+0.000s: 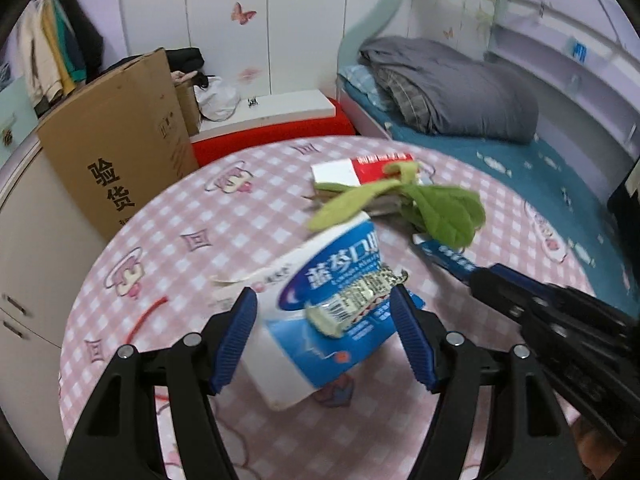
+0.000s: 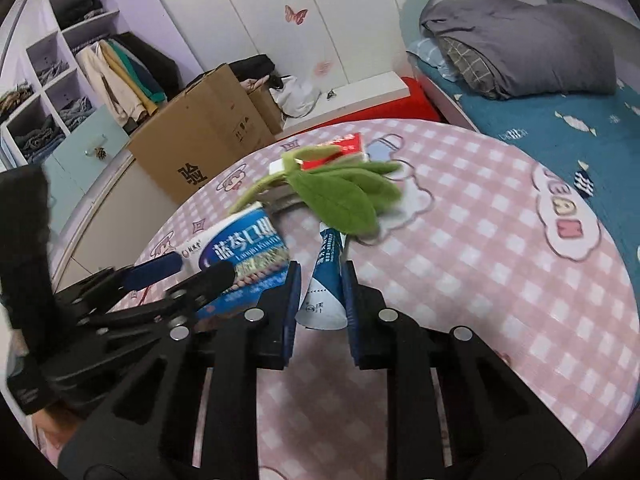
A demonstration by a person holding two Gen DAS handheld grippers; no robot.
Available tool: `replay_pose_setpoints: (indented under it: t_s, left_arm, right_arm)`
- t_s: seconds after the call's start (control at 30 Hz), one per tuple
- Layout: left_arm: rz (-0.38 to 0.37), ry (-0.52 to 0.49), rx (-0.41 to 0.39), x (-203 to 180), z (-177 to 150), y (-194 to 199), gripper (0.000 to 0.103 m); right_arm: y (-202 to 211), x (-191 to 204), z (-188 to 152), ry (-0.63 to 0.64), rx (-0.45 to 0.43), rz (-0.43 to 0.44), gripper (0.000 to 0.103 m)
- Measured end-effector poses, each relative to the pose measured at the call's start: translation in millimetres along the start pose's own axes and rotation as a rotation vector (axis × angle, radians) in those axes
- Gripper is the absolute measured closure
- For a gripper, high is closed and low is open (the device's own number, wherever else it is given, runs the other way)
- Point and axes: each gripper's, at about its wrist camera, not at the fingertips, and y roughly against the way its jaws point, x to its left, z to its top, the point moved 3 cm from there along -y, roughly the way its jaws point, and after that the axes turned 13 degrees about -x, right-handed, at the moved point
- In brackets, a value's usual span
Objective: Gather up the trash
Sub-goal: 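Grasp the blue toothpaste tube with the right tool while the left tool grasps a striped wrapper, then carry the tube and wrapper over the wastebasket and open both tools to drop them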
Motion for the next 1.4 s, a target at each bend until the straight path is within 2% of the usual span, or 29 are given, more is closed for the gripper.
replay_pose_setpoints:
  t_s: [0.13,0.23,0.3,0.4,0.43,0.47,0.53,0.57,0.67,0.8,0.97,1.13,1.4]
  left_arm:
    - [-0.015,-0.028,0.03,-14.2,-2.1,-16.3,0.035]
    - [0.007,-0.063,0.048,-19.5,-7.0,-25.6,0.036]
    - [-0.008,-0.052,0.057,-19.0,-9.6,-29.7,0.037]
    - [-0.03,-0.029,0.042,-17.9,-8.9,-28.5,0.049]
    - [-0.031,-0.028,0.041,-18.1,-9.1,-28.1,0.064]
    - [-0.038,-0.029,0.04,-18.6,-9.5,-27.4,0.07]
    - [-0.04,-0.035,0.035,-18.3,-10.3,-26.5,0.073]
    - [-0.038,-0.036,0.031,-18.1,-10.5,-25.3,0.078]
    - [-0.061,0.021,0.029,-10.6,-11.5,-17.8,0.086]
    - [-0.093,0.077,0.003,-0.6,-9.7,1.2,0.087]
    - [-0.109,0.133,-0.048,13.5,-5.1,33.0,0.088]
    - [-0.065,0.199,-0.096,50.2,-6.9,73.5,0.088]
    - [0.046,0.361,-0.177,159.3,-34.0,149.9,0.088]
  right_arm:
    - [2.5,-9.6,-4.1,-0.025,-0.002,0.009,0.082]
    - [3.0,-13.0,-7.4,-0.033,-0.001,0.022,0.082]
    - [2.7,-12.3,-7.6,-0.034,-0.002,0.028,0.082]
    - [1.0,-9.7,-8.1,-0.031,0.001,0.037,0.082]
    - [0.9,-8.9,-8.6,-0.029,0.001,0.038,0.082]
    - [0.8,-7.6,-9.0,-0.028,0.003,0.042,0.082]
    - [1.6,-3.1,-9.6,-0.024,0.001,0.044,0.082]
    - [3.0,-0.5,-9.6,-0.017,-0.001,0.044,0.082]
    - [6.4,8.6,-9.2,-0.006,-0.006,0.046,0.082]
    - [14.9,23.9,-6.8,0.021,-0.018,0.053,0.082]
    - [29.6,58.5,-0.6,0.065,-0.035,0.08,0.082]
    - [44.0,110.8,0.8,0.124,-0.047,0.125,0.082]
    - [45.9,216.9,-21.2,0.228,-0.015,0.251,0.082]
